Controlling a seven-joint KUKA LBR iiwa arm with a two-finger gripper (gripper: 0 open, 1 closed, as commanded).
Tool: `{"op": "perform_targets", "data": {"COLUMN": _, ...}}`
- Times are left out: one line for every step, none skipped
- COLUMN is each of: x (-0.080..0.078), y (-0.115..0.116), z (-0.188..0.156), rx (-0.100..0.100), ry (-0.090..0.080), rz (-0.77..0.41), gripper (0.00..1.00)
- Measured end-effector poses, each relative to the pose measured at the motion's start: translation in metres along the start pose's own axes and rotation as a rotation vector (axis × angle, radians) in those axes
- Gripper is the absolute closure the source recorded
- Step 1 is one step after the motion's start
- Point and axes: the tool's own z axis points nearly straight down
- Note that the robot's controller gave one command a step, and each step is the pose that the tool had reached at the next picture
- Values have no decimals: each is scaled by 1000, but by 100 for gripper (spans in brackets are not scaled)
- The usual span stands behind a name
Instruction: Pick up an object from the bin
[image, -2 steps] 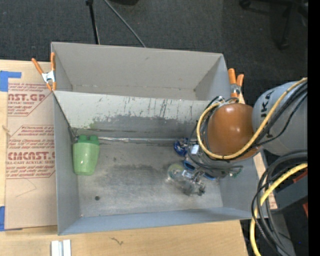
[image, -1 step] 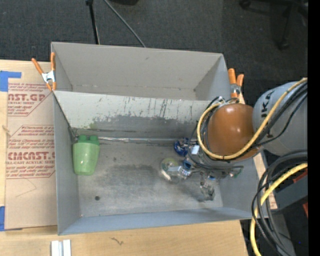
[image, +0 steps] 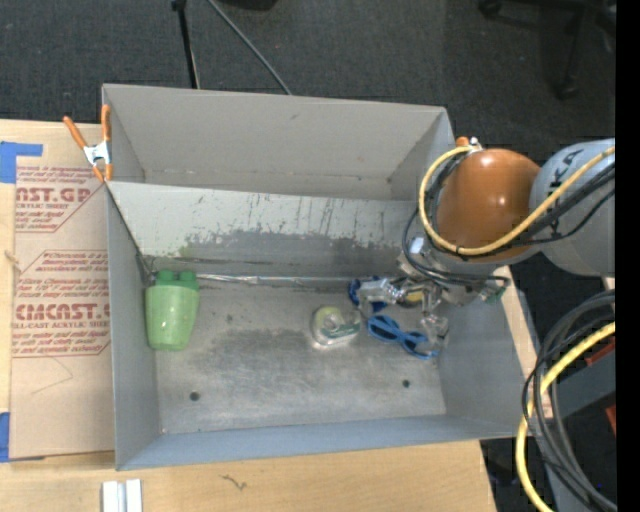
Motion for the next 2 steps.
{"op": "perform_targets", "data": {"x": 19, "y": -18, "z": 5, "rx": -36, "ry": 4, "rz": 146, "gripper": 0}}
{"op": "perform_targets", "data": {"x": 25, "y": -28, "z": 3, "rx": -8, "ry": 1, "rz": 154, "gripper": 100}}
